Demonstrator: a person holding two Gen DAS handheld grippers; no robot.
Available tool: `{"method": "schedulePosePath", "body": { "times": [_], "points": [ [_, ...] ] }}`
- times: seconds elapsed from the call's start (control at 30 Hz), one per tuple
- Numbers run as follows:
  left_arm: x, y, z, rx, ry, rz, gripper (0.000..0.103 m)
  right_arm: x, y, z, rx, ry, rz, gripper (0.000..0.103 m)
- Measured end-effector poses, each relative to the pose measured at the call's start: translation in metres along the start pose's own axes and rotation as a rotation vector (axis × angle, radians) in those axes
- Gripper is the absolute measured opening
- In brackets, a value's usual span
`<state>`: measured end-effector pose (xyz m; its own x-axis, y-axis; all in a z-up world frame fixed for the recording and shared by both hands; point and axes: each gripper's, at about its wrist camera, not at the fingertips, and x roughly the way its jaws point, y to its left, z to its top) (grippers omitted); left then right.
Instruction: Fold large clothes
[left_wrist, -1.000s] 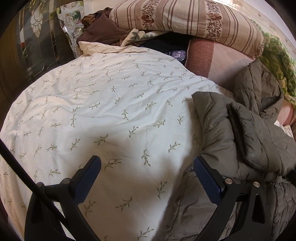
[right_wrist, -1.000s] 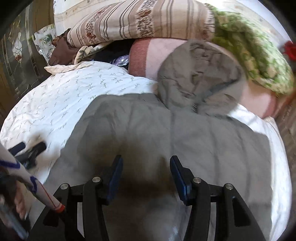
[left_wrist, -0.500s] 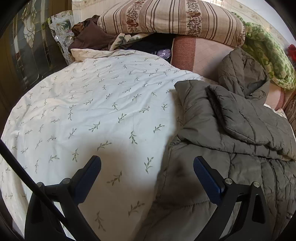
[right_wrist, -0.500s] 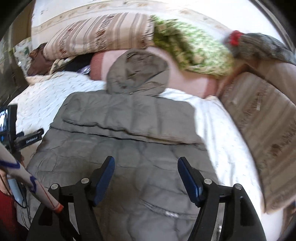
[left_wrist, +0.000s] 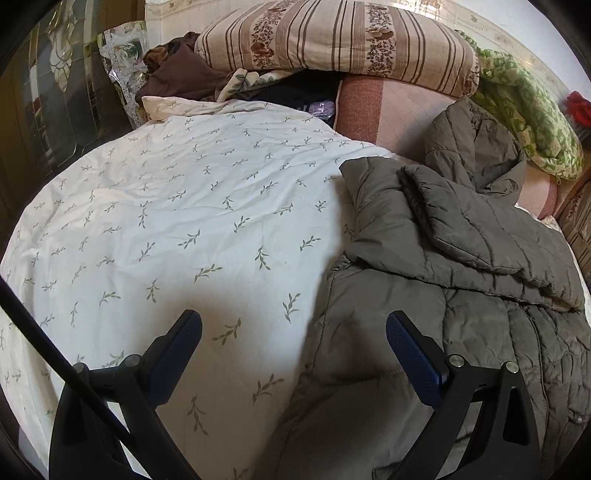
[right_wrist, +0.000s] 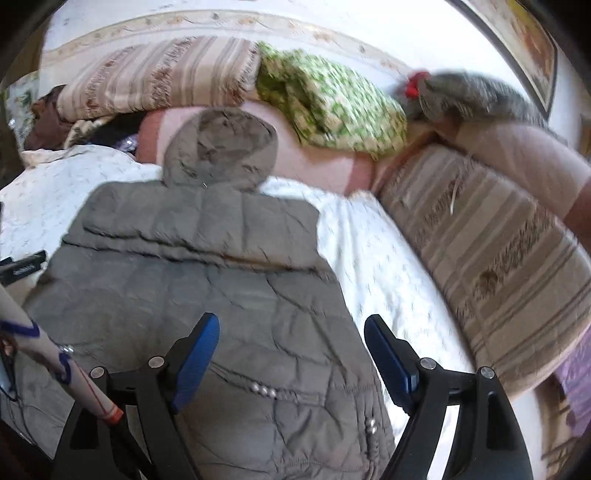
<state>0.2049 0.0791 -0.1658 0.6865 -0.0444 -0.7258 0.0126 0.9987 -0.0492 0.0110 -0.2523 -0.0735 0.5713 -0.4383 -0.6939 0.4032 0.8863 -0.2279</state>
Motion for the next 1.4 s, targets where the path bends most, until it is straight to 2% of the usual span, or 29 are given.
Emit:
{"method": "schedulePosePath", "body": {
  "times": [0.13,0.2,0.4,0.53,0.73,0.87,1.03,1.2,1.33,1.4],
  "points": [
    [-0.019,-0.006,-0.007,0.031,-0.054,0.027,0.1,0.024,-0.033,-0.025,0.13,0.073,0.046,0.085],
    [-0.028,-0.008,-0.012,0.026,-0.056,0.036,0.1,0.034,-0.047,-0.037,0.17,0.1,0.054,0.085],
    [-0.04,-0.007,-0.037,0.001,0.043,0.013,0.1,0.053,-0.073,-0.055,0.252,0.118,0.114,0.085],
    [-0.04,-0.01,-0.054,0.011,0.097,0.047,0.1,0.068,-0.073,-0.06,0.254,0.12,0.15,0.085],
    [-0.035,-0.02,-0.078,0.003,0.16,0.05,0.1,0.089,-0.068,-0.068,0.281,0.141,0.226,0.085],
    [-0.032,-0.026,-0.085,0.003,0.137,0.073,0.1,0.093,-0.068,-0.07,0.268,0.123,0.244,0.085],
    [-0.025,-0.027,-0.089,-0.07,0.13,0.108,0.101,0.11,-0.061,-0.081,0.206,0.138,0.245,0.085],
    [-0.029,-0.033,-0.094,-0.038,0.075,0.157,0.101,0.111,-0.055,-0.082,0.189,0.13,0.219,0.087],
    [-0.033,-0.036,-0.091,-0.045,0.12,0.176,0.101,0.108,-0.059,-0.09,0.214,0.108,0.232,0.089],
    [-0.04,-0.038,-0.092,-0.038,0.136,0.173,0.101,0.105,-0.054,-0.095,0.186,0.115,0.245,0.095]
  ]
}}
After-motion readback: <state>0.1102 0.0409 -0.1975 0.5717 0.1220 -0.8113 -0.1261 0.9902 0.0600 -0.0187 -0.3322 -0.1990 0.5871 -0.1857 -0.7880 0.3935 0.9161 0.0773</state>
